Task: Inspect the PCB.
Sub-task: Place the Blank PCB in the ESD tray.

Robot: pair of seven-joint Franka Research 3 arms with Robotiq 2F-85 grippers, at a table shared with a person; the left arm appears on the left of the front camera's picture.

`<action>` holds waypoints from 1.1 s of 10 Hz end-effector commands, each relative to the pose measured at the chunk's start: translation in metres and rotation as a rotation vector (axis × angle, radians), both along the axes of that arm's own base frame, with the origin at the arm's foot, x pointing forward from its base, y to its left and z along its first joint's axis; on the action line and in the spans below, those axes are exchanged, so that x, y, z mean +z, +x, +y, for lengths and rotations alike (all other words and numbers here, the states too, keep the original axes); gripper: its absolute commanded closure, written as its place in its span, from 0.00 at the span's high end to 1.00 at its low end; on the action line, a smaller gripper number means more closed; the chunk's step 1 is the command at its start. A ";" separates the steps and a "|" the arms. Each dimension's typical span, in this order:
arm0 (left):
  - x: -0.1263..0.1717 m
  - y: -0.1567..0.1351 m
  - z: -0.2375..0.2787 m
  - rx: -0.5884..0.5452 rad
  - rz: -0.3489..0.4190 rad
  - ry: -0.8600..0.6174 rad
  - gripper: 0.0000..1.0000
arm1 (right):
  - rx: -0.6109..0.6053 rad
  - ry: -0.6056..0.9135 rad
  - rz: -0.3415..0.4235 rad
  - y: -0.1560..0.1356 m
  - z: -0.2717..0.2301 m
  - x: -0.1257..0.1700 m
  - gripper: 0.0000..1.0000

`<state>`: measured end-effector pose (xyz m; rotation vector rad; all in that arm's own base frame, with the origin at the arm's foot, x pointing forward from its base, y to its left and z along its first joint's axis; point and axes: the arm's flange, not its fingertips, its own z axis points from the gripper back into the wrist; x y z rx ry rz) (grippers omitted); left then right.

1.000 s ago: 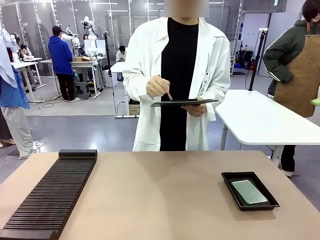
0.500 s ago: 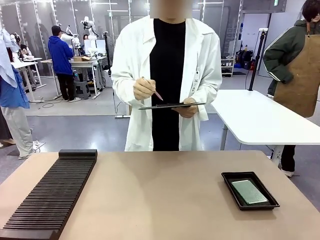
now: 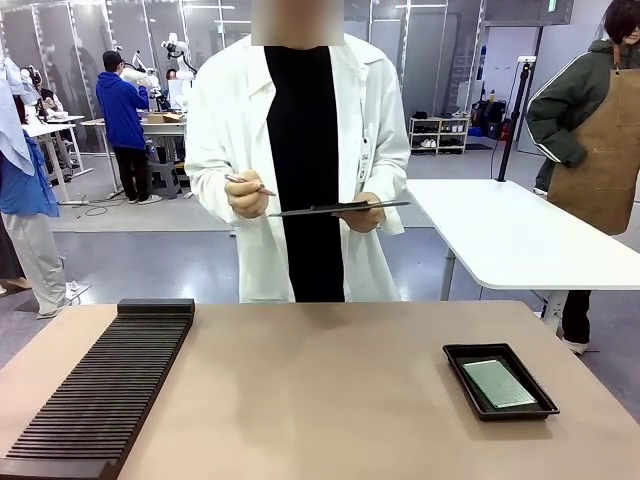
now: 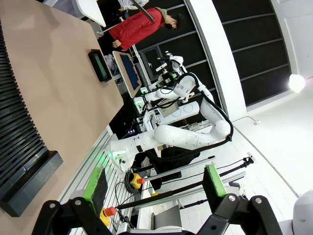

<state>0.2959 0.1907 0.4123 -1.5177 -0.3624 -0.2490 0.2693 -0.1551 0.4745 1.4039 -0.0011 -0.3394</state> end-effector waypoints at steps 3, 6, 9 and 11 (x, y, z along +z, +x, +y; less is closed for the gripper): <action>0.006 -0.001 -0.001 -0.001 0.015 0.003 1.00 | 0.010 -0.012 0.002 0.001 -0.001 0.005 1.00; 0.006 -0.001 -0.001 -0.001 0.015 0.003 1.00 | 0.010 -0.012 0.002 0.001 -0.001 0.005 1.00; 0.006 -0.001 -0.001 -0.001 0.015 0.003 1.00 | 0.010 -0.012 0.002 0.001 -0.001 0.005 1.00; 0.006 -0.001 -0.001 -0.001 0.015 0.003 1.00 | 0.010 -0.012 0.002 0.001 -0.001 0.005 1.00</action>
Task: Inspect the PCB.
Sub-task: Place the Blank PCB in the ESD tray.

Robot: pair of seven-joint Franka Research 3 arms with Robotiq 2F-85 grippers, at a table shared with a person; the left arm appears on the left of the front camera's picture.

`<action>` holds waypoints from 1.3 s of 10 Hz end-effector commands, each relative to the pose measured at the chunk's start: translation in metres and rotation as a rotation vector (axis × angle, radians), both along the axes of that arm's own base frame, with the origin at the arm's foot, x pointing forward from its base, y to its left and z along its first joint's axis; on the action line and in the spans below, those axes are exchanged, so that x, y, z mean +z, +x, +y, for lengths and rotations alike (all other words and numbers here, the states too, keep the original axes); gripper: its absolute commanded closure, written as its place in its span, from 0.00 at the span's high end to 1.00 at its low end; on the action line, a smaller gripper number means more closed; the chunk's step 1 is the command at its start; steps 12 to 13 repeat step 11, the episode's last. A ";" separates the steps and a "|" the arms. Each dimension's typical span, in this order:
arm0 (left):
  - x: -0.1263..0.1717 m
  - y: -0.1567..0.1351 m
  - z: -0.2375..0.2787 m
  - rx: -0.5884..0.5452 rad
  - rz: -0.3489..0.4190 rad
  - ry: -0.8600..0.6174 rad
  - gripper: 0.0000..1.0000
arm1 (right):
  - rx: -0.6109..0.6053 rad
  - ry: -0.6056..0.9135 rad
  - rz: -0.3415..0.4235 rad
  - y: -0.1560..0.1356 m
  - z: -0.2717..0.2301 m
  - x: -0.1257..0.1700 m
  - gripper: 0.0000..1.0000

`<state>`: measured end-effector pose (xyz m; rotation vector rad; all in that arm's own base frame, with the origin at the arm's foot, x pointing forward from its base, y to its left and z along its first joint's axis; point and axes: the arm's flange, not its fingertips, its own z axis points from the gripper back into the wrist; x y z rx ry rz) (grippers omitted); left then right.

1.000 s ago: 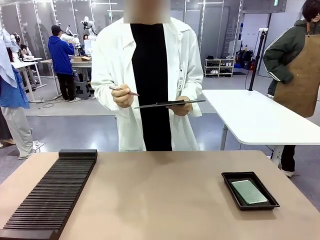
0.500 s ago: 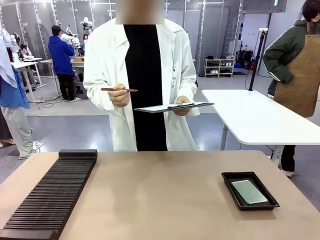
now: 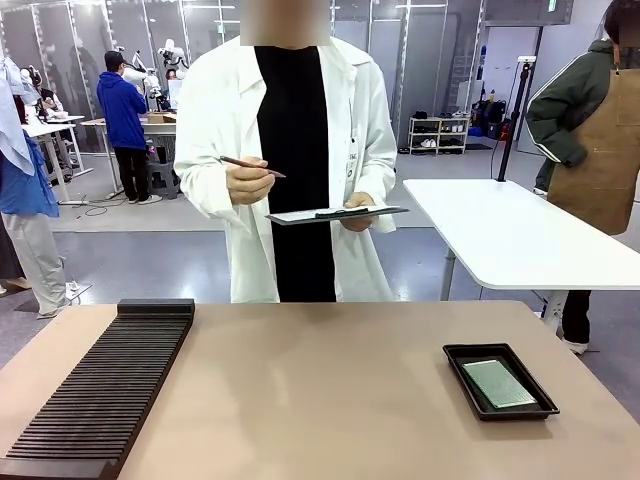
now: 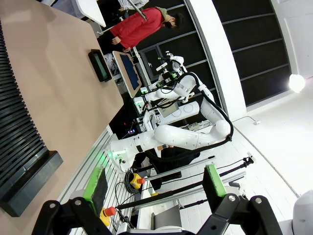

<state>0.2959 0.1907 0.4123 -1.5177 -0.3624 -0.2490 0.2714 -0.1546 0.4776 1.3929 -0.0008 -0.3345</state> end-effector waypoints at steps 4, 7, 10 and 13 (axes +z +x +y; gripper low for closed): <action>0.006 -0.001 -0.001 -0.001 0.015 0.003 1.00 | 0.005 -0.001 0.003 -0.001 -0.002 0.002 1.00; 0.006 -0.001 -0.001 -0.001 0.015 0.003 1.00 | 0.005 -0.001 0.003 -0.001 -0.002 0.002 1.00; 0.006 -0.001 -0.001 -0.001 0.015 0.003 1.00 | 0.005 -0.001 0.003 -0.001 -0.002 0.002 1.00; 0.006 -0.001 -0.001 -0.001 0.015 0.003 1.00 | 0.005 -0.001 0.003 -0.001 -0.002 0.002 1.00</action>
